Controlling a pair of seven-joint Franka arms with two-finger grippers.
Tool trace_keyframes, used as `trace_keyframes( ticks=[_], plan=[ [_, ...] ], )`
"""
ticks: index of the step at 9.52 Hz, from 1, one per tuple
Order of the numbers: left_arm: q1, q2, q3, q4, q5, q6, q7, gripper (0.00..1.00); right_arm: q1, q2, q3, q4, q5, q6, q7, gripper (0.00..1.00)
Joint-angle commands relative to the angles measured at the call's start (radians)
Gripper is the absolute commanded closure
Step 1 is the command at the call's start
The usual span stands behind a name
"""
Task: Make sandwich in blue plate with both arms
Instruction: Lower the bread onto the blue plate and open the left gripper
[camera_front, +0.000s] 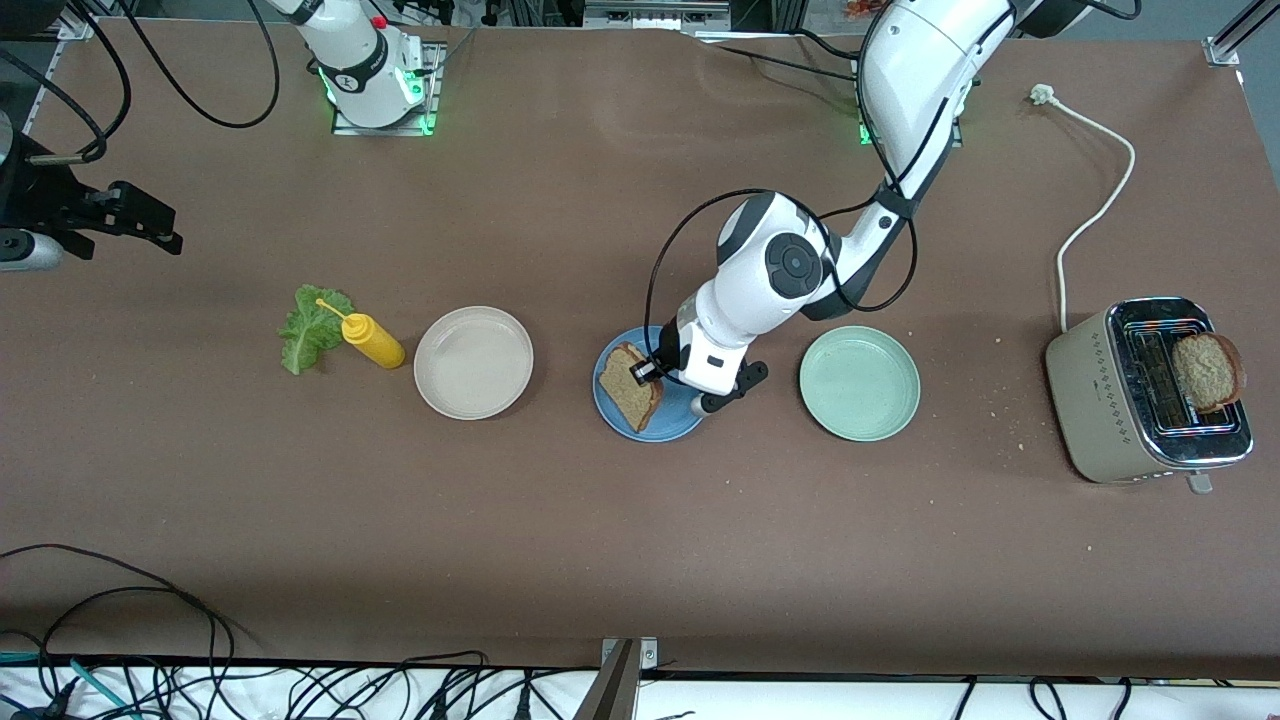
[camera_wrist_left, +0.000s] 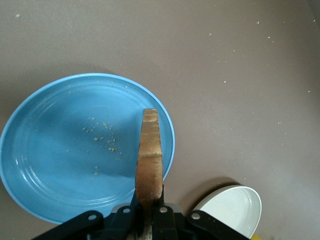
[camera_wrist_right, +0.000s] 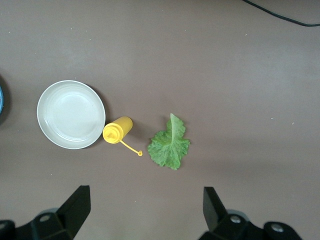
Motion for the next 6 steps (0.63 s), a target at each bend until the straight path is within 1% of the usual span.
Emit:
trace_keyframes(
  ticks=[1,3,4,5,6],
  plan=[
    [-0.010,0.000,0.014,0.011,-0.019,-0.015,-0.005,0.67,0.000,-0.011,0.002,-0.006,0.009,-0.005,0.012,0.00],
    [-0.006,-0.002,0.016,0.008,-0.019,-0.017,-0.005,0.43,0.000,-0.011,0.002,-0.006,0.009,-0.005,0.012,0.00],
    [-0.006,-0.002,0.019,0.004,-0.017,-0.020,-0.005,0.26,0.000,-0.011,0.002,-0.006,0.009,-0.005,0.012,0.00],
    [-0.004,0.000,0.022,0.003,-0.017,-0.046,-0.004,0.13,0.000,-0.011,0.002,-0.006,0.009,-0.005,0.012,0.00],
    [-0.004,0.000,0.034,0.004,-0.017,-0.094,-0.004,0.07,0.000,-0.011,0.002,-0.006,0.009,-0.005,0.012,0.00]
  ],
)
